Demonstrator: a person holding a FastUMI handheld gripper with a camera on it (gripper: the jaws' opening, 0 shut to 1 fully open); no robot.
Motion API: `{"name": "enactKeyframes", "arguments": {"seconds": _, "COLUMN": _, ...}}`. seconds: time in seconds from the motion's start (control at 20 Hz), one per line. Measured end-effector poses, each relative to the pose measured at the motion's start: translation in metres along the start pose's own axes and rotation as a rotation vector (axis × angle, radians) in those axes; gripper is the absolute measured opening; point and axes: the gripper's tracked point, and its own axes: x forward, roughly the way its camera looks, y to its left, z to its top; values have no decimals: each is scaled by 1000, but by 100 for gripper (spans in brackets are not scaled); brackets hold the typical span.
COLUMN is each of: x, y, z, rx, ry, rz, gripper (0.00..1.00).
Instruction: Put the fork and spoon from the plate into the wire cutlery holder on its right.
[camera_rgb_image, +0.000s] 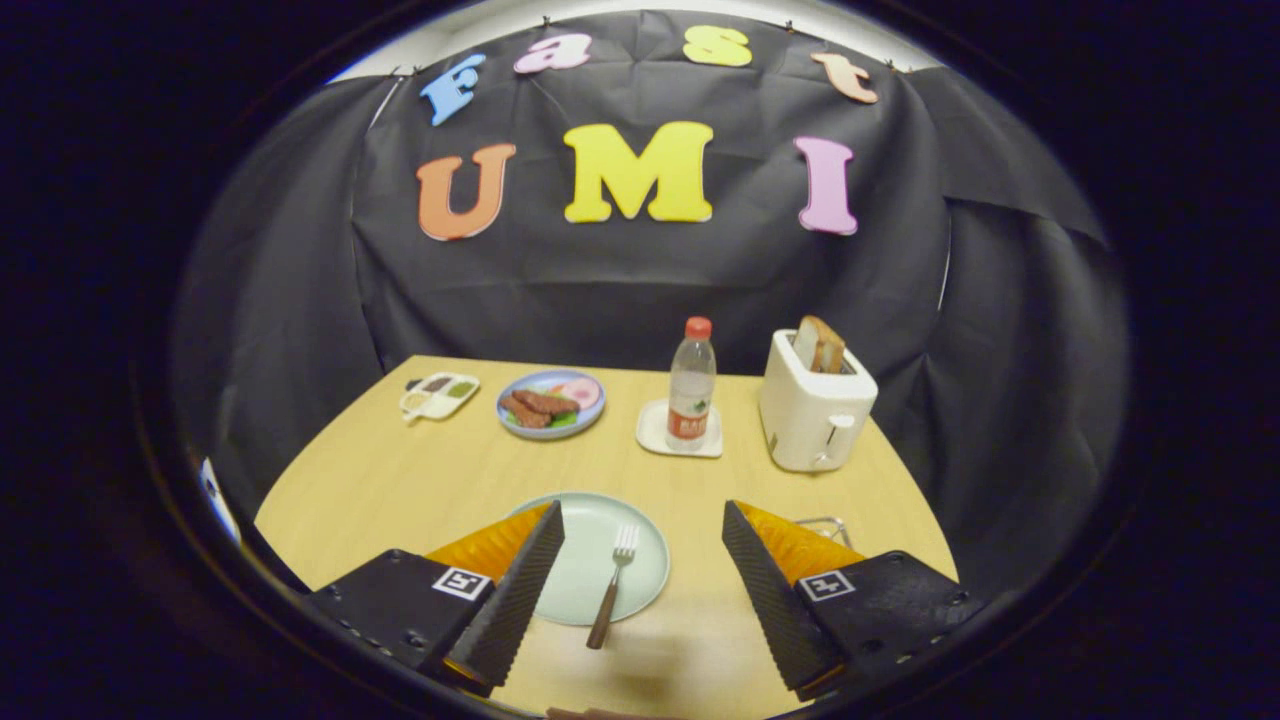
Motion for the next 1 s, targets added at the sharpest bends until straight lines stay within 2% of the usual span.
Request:
{"name": "enactKeyframes", "arguments": {"seconds": 0.2, "x": 44, "y": 27, "z": -48, "rx": 30, "ry": 145, "rz": -1, "gripper": 91}}
{"name": "enactKeyframes", "arguments": {"seconds": 0.25, "x": 51, "y": 33, "z": -60, "rx": 22, "ry": 178, "rz": -1, "gripper": 88}}
{"name": "enactKeyframes", "arguments": {"seconds": 0.4, "x": 70, "y": 41, "z": -89, "rx": -18, "ry": 258, "rz": 0, "gripper": 86}}
{"name": "enactKeyframes", "arguments": {"seconds": 0.5, "x": 82, "y": 42, "z": -104, "rx": 0, "ry": 308, "rz": -9, "gripper": 84}}
{"name": "enactKeyframes", "arguments": {"seconds": 0.7, "x": 98, "y": 33, "z": -119, "rx": 44, "ry": 374, "rz": -45, "gripper": 65}}
{"name": "enactKeyframes", "arguments": {"seconds": 0.75, "x": 101, "y": 33, "z": -121, "rx": 53, "ry": 383, "rz": -50, "gripper": 50}}
{"name": "enactKeyframes", "arguments": {"seconds": 0.8, "x": 103, "y": 33, "z": -123, "rx": 58, "ry": 393, "rz": -50, "gripper": 47}}
{"name": "enactKeyframes", "arguments": {"seconds": 1.0, "x": 109, "y": 34, "z": -133, "rx": 74, "ry": 446, "rz": -55, "gripper": 47}}
